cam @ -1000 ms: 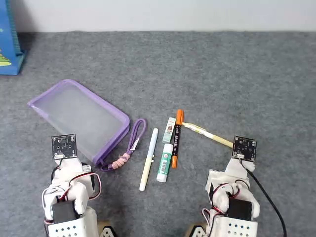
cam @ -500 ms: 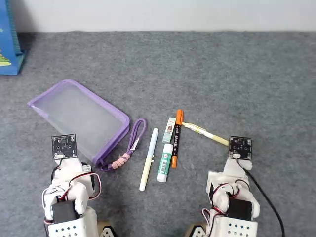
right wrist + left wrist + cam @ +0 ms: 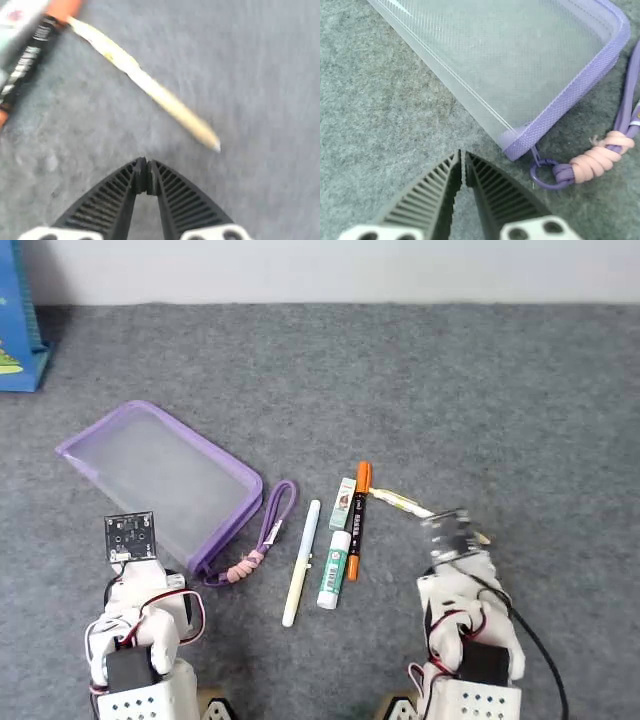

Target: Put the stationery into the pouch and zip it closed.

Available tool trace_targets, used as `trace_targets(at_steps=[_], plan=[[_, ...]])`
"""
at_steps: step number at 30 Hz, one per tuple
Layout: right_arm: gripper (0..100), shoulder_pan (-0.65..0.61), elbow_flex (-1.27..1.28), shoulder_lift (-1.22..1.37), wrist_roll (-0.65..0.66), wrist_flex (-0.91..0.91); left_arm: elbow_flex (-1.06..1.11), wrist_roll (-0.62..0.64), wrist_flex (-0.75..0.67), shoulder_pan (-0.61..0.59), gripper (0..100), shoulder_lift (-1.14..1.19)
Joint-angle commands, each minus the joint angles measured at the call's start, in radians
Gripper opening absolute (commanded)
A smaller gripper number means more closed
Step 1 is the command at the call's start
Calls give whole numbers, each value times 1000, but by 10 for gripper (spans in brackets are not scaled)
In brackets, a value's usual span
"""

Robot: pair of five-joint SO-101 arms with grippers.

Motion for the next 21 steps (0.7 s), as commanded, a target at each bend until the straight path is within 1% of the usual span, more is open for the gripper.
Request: trace_targets(at_steps=[1,3,5,8,10,13,17,21], plan=[[39,-73,-147,-1,40,-8,-12,6,3,-5,13,-11],[55,-119,-230,2,38,22,-12,6,3,-5,13,-11],[35,-168,-315,13,34,53,-12,6,3,-5,13,-11],[30,-252,-433,111,34,84,-12,6,3,-5,13,-11],[29,-280,-509,234,32,88,-12,6,3,-5,13,-11],[29,-288,-637,467,31,88,-12,6,3,-5,13,-11],[29,-292,-802,771,-25,84,-12,6,3,-5,13,-11],[30,-366,-911,1000,-31,82,-12,6,3,-5,13,-11]])
